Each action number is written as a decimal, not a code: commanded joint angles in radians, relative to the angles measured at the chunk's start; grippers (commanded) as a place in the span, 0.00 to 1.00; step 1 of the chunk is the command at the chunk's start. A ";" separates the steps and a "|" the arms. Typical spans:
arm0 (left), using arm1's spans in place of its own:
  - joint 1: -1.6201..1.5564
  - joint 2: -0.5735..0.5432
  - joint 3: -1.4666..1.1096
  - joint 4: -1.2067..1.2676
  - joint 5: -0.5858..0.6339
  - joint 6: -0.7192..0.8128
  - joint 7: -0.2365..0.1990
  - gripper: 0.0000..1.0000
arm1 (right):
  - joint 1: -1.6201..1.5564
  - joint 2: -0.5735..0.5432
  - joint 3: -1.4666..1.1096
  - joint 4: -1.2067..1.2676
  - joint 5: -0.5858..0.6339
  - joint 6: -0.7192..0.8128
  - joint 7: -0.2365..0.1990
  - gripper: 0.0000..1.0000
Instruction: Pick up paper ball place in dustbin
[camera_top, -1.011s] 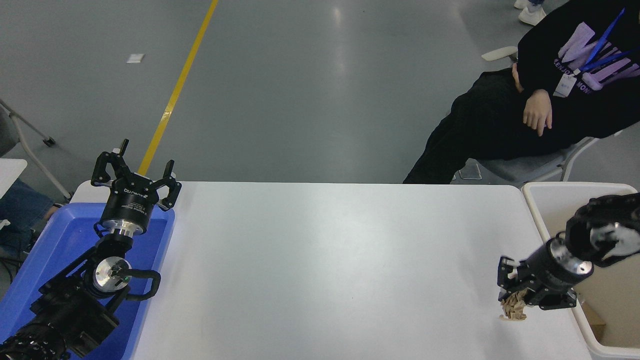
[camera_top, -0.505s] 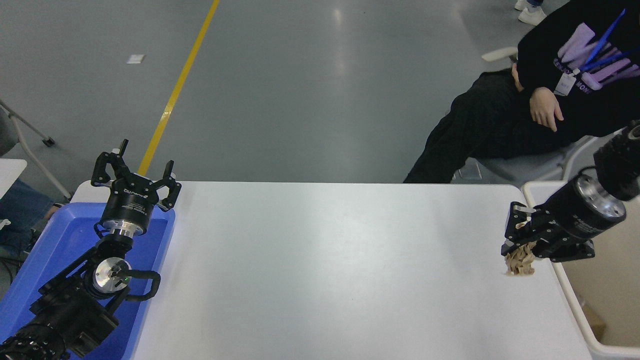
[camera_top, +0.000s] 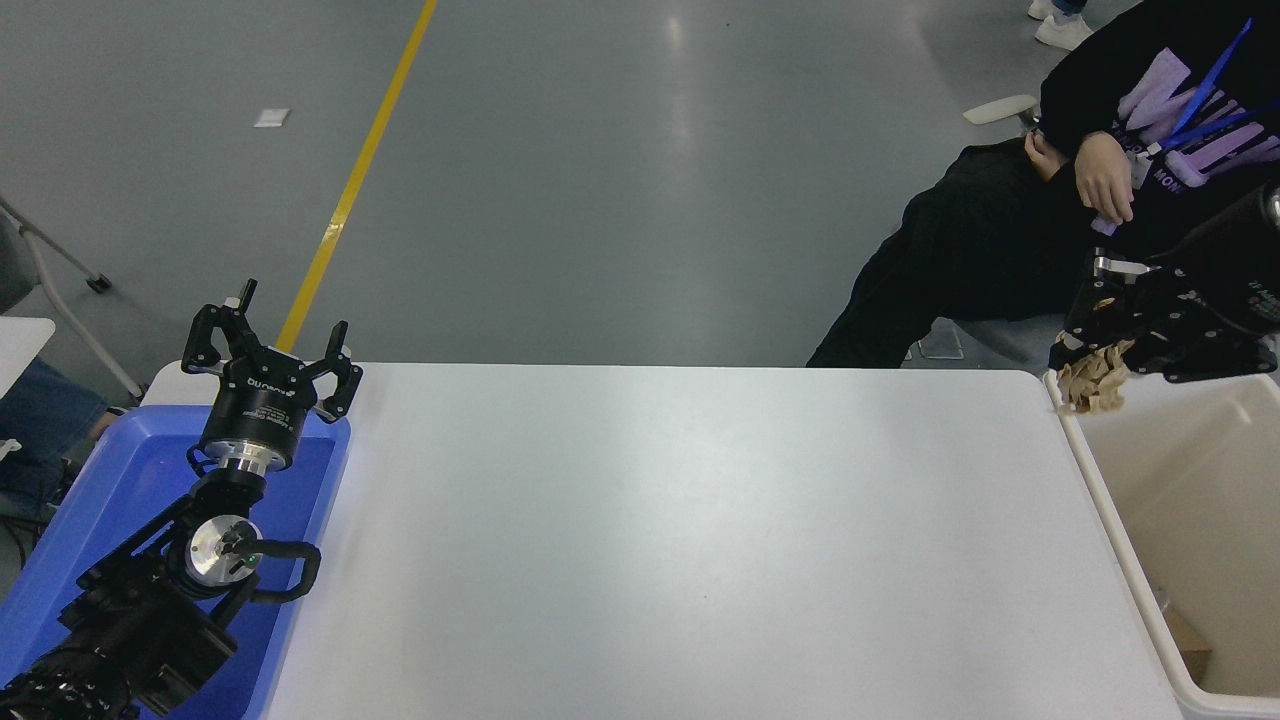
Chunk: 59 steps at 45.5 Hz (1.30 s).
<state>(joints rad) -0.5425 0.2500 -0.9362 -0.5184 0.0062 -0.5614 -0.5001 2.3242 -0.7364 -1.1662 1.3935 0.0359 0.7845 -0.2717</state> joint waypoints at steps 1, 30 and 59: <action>-0.001 0.000 0.000 0.000 0.000 0.000 0.000 0.98 | 0.061 -0.017 -0.029 0.002 -0.002 0.001 -0.001 0.00; 0.001 0.000 -0.001 0.000 0.000 0.000 -0.002 0.98 | -0.928 -0.106 0.247 -0.590 0.006 -0.606 0.002 0.00; 0.001 0.000 -0.001 0.000 0.000 0.000 -0.003 0.98 | -1.617 0.310 0.470 -1.288 -0.235 -0.946 0.229 0.00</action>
<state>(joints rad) -0.5420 0.2496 -0.9373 -0.5185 0.0063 -0.5614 -0.5019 0.9307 -0.5848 -0.7400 0.3897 -0.1429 -0.0749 -0.1195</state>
